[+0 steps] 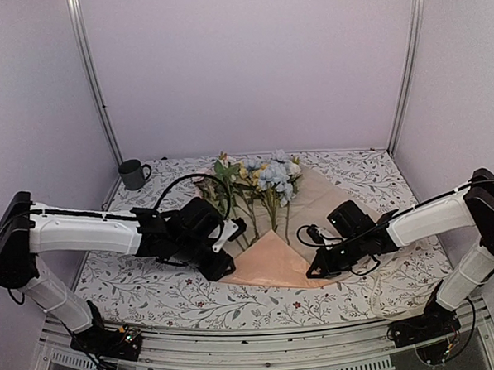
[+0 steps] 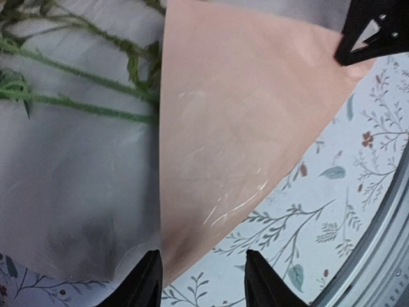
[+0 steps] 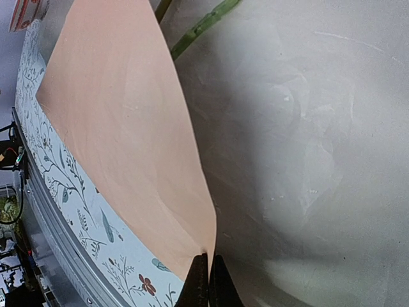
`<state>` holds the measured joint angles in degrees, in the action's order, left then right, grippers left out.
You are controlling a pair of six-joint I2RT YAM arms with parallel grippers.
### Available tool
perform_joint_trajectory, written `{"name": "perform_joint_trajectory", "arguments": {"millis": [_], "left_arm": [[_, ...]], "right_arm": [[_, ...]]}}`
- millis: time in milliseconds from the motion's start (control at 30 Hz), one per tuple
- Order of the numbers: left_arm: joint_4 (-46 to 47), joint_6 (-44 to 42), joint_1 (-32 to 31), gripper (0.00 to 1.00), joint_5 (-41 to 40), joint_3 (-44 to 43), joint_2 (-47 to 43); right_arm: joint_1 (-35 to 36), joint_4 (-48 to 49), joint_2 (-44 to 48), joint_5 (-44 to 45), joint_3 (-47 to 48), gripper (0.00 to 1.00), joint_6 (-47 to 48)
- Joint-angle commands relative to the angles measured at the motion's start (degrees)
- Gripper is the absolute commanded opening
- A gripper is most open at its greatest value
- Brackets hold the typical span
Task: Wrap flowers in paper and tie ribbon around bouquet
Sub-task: Press the fold line of the 1/4-folded wrapping paper.
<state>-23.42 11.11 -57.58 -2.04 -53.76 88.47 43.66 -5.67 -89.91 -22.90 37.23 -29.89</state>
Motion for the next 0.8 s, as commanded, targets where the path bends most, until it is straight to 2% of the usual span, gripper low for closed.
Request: {"name": "perform_joint_trajectory", "arguments": {"millis": [0, 133, 333, 500, 600, 767], "left_arm": [[5.25, -2.07, -1.24, 0.42, 0.95, -2.65, 0.87], [9.25, -1.71, -1.30, 0.36, 4.30, -1.91, 7.49], [6.08, 1.31, -1.01, 0.31, 1.33, -2.46, 16.22], [5.58, 3.66, -1.00, 0.31, 3.78, 0.12, 17.62], [6.17, 4.20, -0.99, 0.31, 6.88, 1.50, 18.06], [5.05, 3.56, -0.98, 0.31, 8.09, 0.95, 18.99]], "right_arm": [[-0.47, -0.83, -1.52, -0.21, 1.80, 0.00, 0.53], [-0.40, -0.13, -1.93, -0.06, 1.75, 0.00, 0.23], [-0.36, 0.69, -1.29, 0.11, 1.33, 0.00, -0.21], [-0.39, -4.04, 1.76, 4.85, 1.94, 0.09, -0.17], [-0.41, -8.47, 5.61, 10.70, 1.66, 0.23, -0.47], [-0.17, -20.46, 11.23, 22.07, 4.76, 0.28, -1.63]]}}
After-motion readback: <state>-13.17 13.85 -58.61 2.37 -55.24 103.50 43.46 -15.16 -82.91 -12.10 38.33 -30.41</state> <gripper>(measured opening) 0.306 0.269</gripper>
